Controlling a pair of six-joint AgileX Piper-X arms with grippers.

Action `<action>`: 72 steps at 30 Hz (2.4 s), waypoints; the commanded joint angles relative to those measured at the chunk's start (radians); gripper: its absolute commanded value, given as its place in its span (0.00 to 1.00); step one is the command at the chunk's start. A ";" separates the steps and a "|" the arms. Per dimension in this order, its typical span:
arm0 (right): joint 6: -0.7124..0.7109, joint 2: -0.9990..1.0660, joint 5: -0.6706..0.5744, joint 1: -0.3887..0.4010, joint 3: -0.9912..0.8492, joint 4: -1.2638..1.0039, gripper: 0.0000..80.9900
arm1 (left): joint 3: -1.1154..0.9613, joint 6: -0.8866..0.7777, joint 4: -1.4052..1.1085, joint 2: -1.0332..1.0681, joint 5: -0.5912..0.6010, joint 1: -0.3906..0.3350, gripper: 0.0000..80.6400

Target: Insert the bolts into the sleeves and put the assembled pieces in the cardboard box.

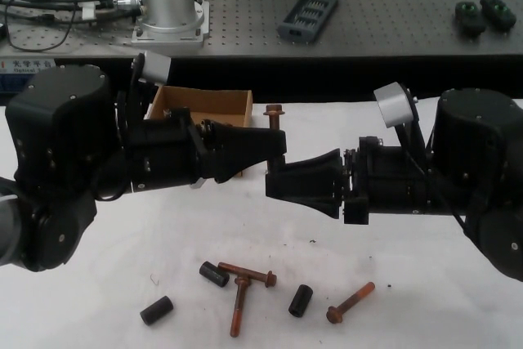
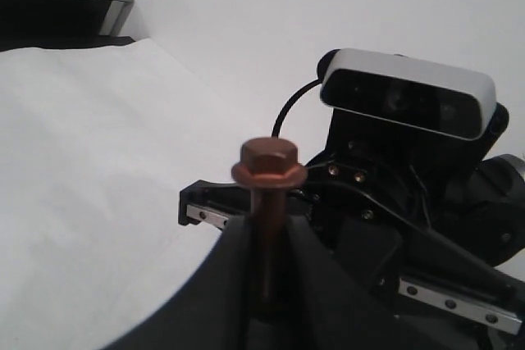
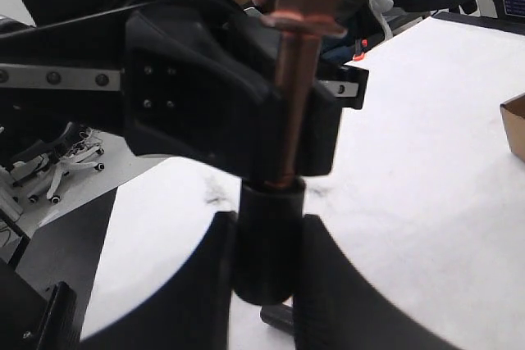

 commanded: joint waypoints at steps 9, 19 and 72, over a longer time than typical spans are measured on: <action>0.016 -0.010 0.001 -0.010 -0.010 -0.014 0.07 | -0.005 0.096 0.009 -0.004 0.005 0.001 0.55; 0.076 -0.032 0.043 -0.050 -0.023 0.020 0.07 | -0.005 0.125 0.111 -0.079 -0.018 0.051 0.62; -0.142 0.769 0.357 0.052 -1.339 0.997 0.05 | -0.005 0.376 1.079 -0.618 -0.643 0.199 0.55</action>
